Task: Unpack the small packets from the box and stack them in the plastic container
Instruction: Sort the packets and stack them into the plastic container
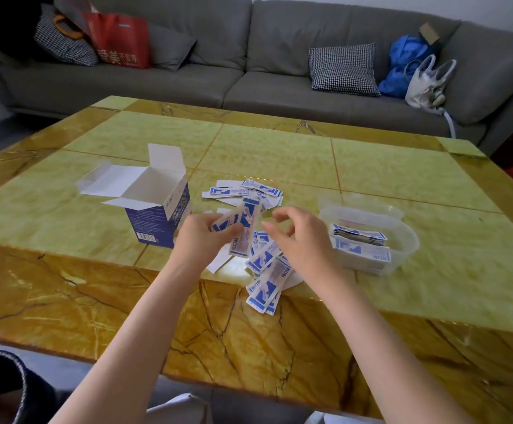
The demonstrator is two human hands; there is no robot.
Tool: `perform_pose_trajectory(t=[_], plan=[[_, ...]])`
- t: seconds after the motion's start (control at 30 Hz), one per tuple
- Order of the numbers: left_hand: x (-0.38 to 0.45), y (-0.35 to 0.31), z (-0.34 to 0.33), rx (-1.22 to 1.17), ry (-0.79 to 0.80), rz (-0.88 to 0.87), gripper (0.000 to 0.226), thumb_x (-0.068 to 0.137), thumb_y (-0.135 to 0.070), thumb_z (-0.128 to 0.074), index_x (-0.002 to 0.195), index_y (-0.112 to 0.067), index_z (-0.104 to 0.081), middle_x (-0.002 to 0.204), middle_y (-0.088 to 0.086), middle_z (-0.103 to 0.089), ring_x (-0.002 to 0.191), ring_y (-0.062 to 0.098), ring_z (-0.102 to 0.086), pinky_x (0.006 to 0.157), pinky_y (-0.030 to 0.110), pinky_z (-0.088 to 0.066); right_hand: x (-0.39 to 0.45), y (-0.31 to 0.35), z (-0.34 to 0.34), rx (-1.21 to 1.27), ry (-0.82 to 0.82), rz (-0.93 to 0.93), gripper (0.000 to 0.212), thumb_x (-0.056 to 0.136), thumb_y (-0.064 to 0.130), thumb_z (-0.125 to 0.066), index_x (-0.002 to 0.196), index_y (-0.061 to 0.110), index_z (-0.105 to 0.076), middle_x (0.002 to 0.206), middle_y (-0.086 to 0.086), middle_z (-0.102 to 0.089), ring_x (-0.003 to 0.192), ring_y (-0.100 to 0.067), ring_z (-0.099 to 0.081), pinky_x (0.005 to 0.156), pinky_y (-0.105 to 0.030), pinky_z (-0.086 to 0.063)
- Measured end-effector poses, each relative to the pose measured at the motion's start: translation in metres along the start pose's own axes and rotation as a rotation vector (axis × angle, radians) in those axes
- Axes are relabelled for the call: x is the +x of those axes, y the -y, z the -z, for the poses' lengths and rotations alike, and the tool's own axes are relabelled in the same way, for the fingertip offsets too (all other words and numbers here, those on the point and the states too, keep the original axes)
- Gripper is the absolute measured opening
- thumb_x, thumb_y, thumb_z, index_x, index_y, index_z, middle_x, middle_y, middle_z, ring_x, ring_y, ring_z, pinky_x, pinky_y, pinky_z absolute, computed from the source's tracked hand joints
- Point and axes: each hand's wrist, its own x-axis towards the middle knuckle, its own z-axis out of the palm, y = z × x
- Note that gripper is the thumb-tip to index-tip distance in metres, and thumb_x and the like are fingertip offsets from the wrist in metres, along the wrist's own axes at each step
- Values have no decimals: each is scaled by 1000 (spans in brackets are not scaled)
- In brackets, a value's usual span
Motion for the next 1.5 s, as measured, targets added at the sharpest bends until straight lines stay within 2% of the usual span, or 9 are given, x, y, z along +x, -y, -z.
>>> perform_pose_trajectory(t=[0.2, 0.47, 0.63, 0.73, 0.8, 0.9, 1.03, 1.27, 1.5], plan=[[-4, -7, -10, -234, 167, -7, 16, 92, -20, -55, 80, -21, -66, 68, -7, -67, 52, -4, -56, 55, 13, -48, 2, 4, 1, 425, -81, -196, 11, 84, 21, -66, 80, 11, -65, 71, -2, -66, 56, -10, -58, 56, -12, -47], [2, -1, -3, -214, 194, 40, 22, 95, -23, -48, 89, -19, -69, 67, -6, -62, 57, 6, -48, 57, 16, -45, 6, 0, 18, 265, -117, -2, 6, 86, 18, -64, 88, 13, -66, 77, 8, -59, 68, -2, -51, 62, -11, -40], [1, -6, -6, 76, 401, -36, 24, 94, -22, -48, 79, -19, -66, 70, -3, -57, 61, 12, -45, 63, 25, -42, 2, 1, 15, -214, 65, 334, 11, 85, 16, -63, 92, 8, -67, 118, 0, -54, 114, -19, -40, 97, -30, -32], [-1, -4, -7, 218, 504, -125, 20, 93, -18, -48, 80, -23, -62, 76, -4, -61, 62, 9, -50, 61, 17, -45, -3, 4, 20, -236, 191, 330, 12, 90, 10, -55, 97, 9, -64, 100, 2, -63, 95, -15, -54, 92, -34, -42], [-1, -2, -9, 321, 475, -167, 12, 91, -25, -52, 96, -23, -63, 90, -3, -64, 71, 10, -53, 70, 25, -47, -4, 4, 24, -263, 216, 279, 13, 92, 10, -51, 102, 12, -59, 96, 1, -66, 86, -17, -61, 83, -34, -50], [-9, 6, -21, 627, 364, -149, 41, 82, -47, -61, 108, -17, -56, 100, -3, -56, 87, 12, -51, 75, 25, -43, -7, 1, 32, -308, 268, 197, 25, 92, 9, -51, 115, 17, -57, 102, 2, -66, 88, -14, -64, 79, -27, -53], [-18, 17, -40, 810, 447, -156, 52, 74, -49, -69, 109, -15, -51, 102, 0, -49, 92, 15, -42, 76, 24, -37, -10, -12, 37, -311, 467, 79, 25, 90, 2, -50, 101, 16, -67, 108, 5, -64, 94, -8, -59, 87, -23, -46], [-10, 8, -37, 771, 411, -299, 14, 83, -27, -64, 87, -14, -60, 70, -5, -48, 73, 15, -48, 51, 18, -30, -16, -18, 23, -448, 547, 239, 26, 87, 3, -55, 102, 21, -65, 135, 14, -40, 122, -12, -31, 99, -31, -33], [-1, 9, -26, 522, 327, -274, 18, 81, -17, -66, 99, -15, -64, 85, -1, -63, 74, 15, -57, 58, 19, -42, -16, -17, 19, -332, 319, 138, 15, 93, 11, -48, 102, 16, -59, 102, 0, -66, 94, -18, -60, 87, -36, -48]])
